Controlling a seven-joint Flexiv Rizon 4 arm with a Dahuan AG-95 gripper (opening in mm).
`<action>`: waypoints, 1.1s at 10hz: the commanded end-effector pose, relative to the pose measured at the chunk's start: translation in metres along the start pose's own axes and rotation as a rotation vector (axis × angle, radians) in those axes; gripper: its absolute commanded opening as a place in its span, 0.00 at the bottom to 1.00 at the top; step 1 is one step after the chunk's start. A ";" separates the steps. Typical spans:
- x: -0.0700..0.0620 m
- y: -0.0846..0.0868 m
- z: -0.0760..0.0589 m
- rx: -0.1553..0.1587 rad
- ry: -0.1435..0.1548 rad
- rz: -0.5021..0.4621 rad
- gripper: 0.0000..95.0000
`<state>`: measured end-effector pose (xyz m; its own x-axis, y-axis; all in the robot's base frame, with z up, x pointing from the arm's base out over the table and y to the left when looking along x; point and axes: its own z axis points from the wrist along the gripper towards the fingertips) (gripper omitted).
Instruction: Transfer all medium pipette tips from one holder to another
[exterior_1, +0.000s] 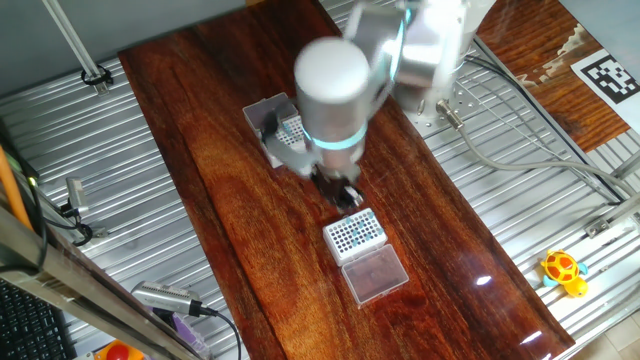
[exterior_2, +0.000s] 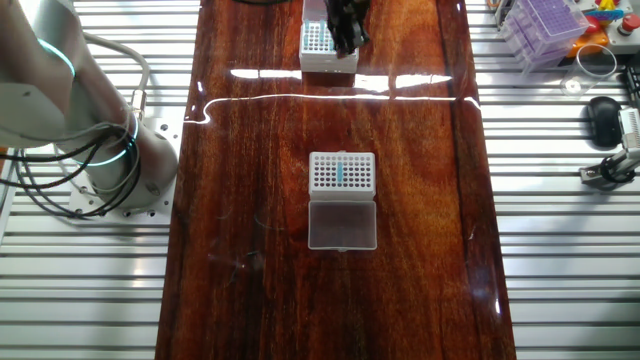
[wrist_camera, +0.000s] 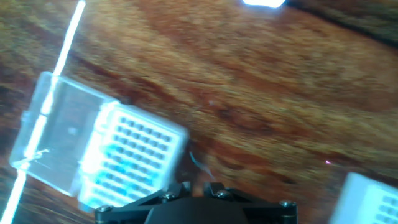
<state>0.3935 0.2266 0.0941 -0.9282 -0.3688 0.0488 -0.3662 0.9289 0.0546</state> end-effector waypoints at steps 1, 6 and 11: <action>0.003 0.004 0.004 0.004 -0.008 0.003 0.20; 0.013 -0.004 -0.007 0.000 -0.008 0.009 0.20; 0.013 -0.002 -0.011 0.020 -0.013 -0.030 0.20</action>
<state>0.3830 0.2196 0.1036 -0.9215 -0.3869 0.0328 -0.3863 0.9221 0.0214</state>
